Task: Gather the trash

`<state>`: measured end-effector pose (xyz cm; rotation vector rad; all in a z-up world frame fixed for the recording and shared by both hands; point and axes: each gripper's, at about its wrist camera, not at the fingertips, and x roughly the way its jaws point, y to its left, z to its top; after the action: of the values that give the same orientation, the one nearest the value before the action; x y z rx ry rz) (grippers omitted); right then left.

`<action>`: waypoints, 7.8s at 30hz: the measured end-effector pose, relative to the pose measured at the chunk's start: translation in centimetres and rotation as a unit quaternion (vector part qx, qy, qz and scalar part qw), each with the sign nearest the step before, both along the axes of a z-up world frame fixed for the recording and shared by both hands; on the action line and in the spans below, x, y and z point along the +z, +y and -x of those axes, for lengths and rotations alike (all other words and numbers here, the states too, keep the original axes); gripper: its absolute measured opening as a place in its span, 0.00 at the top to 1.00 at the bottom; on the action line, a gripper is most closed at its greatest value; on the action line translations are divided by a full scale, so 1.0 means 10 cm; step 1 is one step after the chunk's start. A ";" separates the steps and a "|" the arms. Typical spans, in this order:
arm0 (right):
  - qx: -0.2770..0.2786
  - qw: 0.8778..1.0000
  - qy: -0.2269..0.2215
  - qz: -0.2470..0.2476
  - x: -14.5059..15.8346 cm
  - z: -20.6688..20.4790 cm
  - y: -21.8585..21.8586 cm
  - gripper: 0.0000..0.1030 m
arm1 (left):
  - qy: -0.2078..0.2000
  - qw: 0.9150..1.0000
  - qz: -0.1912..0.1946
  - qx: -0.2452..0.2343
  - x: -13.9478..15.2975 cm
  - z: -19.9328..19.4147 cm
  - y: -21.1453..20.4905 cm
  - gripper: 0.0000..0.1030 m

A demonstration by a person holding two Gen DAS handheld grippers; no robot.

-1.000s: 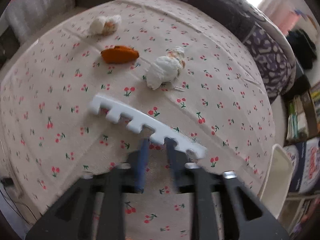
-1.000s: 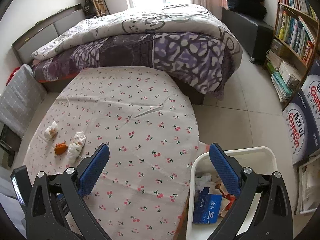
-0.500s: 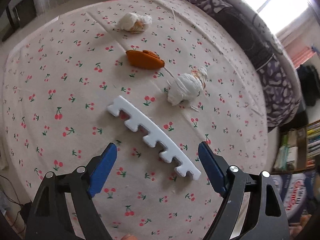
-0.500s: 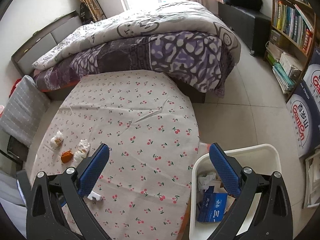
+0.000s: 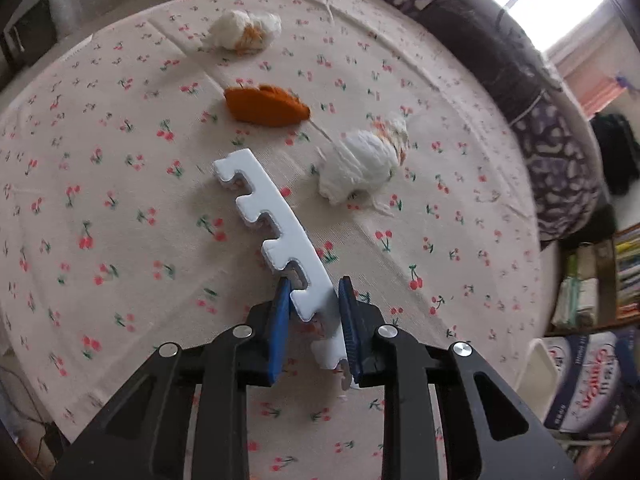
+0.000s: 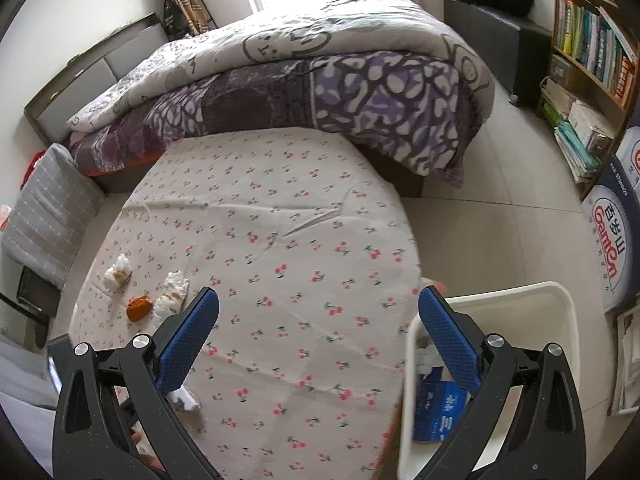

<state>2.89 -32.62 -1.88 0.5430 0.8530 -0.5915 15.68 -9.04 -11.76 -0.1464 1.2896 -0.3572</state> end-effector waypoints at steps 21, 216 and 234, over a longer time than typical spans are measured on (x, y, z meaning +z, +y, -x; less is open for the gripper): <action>0.040 0.999 0.017 -0.023 -0.91 -1.37 1.13 0.07 | -0.185 0.978 -0.091 -0.016 0.75 0.00 0.94 0.76; -0.048 0.999 0.013 0.023 0.01 0.16 -0.35 0.07 | -0.102 0.969 -0.094 -0.206 0.23 -0.71 0.33 0.80; 0.072 0.994 0.020 -0.074 -0.37 -2.30 1.54 0.07 | -0.102 0.992 -0.032 0.073 1.02 -0.28 1.72 0.79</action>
<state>25.91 -17.21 -5.62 0.5999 0.9715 -0.4103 18.44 8.16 -1.56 -0.1441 1.0795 -0.2000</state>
